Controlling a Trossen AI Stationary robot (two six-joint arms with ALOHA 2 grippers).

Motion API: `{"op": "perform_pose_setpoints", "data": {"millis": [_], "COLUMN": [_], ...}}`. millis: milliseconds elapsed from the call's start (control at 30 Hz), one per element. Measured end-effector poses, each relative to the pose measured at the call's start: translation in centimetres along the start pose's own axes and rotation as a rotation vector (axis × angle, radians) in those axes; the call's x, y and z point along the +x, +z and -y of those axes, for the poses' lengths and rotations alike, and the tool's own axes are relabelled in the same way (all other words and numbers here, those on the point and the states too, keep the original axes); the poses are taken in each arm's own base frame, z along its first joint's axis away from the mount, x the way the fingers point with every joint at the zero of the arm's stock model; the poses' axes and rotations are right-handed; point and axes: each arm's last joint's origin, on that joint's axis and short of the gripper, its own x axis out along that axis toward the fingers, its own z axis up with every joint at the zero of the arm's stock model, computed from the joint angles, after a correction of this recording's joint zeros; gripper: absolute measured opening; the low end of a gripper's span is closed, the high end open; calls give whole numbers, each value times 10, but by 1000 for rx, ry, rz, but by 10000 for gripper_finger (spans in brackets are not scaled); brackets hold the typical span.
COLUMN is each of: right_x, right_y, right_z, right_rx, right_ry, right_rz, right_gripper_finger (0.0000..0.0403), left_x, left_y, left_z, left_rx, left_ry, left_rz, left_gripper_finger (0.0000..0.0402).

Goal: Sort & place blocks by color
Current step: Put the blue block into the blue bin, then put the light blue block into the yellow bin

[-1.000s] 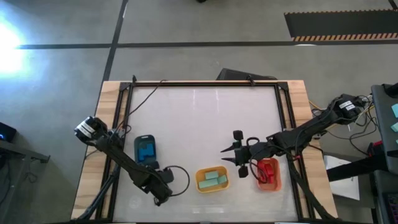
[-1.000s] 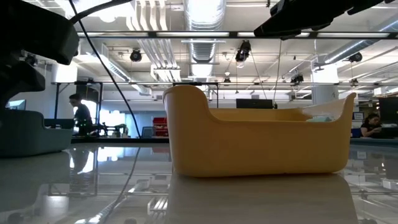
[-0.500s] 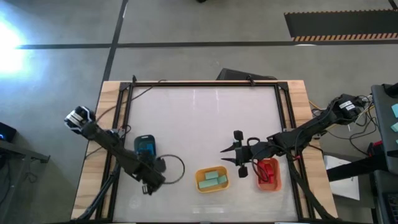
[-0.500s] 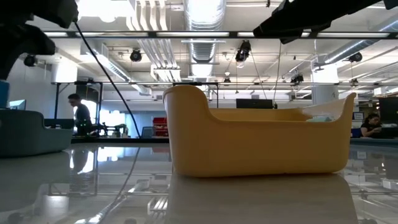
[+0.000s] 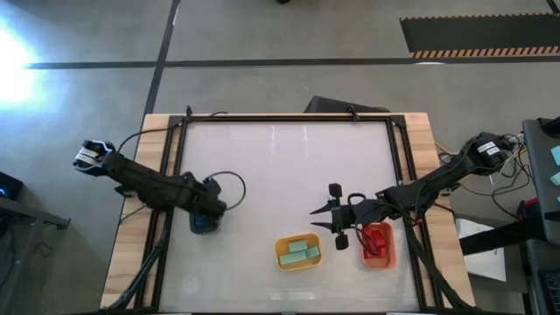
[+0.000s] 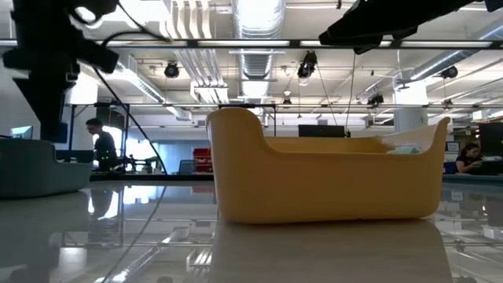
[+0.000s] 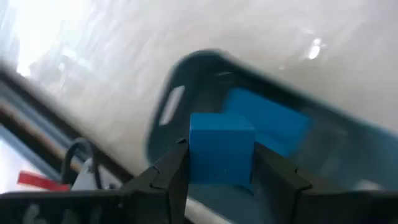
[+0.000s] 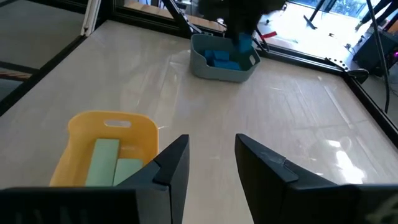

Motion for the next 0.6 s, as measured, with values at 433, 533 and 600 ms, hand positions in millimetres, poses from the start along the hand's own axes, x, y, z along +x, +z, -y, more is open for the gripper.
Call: {"op": "perform_pose_setpoints", "data": {"millis": [433,533,600], "right_x": [0,0,0], "right_y": [0,-3,-4], "right_z": [0,0,0], "right_rx": [-16,-27,-14], "right_ry": [0,0,-3], "right_rz": [-1,-8,-12], "right_gripper_finger": [118,118,118], "left_x": [20,15,9], "left_y": [-2,2,6], "left_z": [-7,-3,3], "left_rx": [-30,-38,-47], "left_ry": [19,-16,-70], "left_rz": [-22,7,54], "left_gripper_finger": [207,215,216]}}
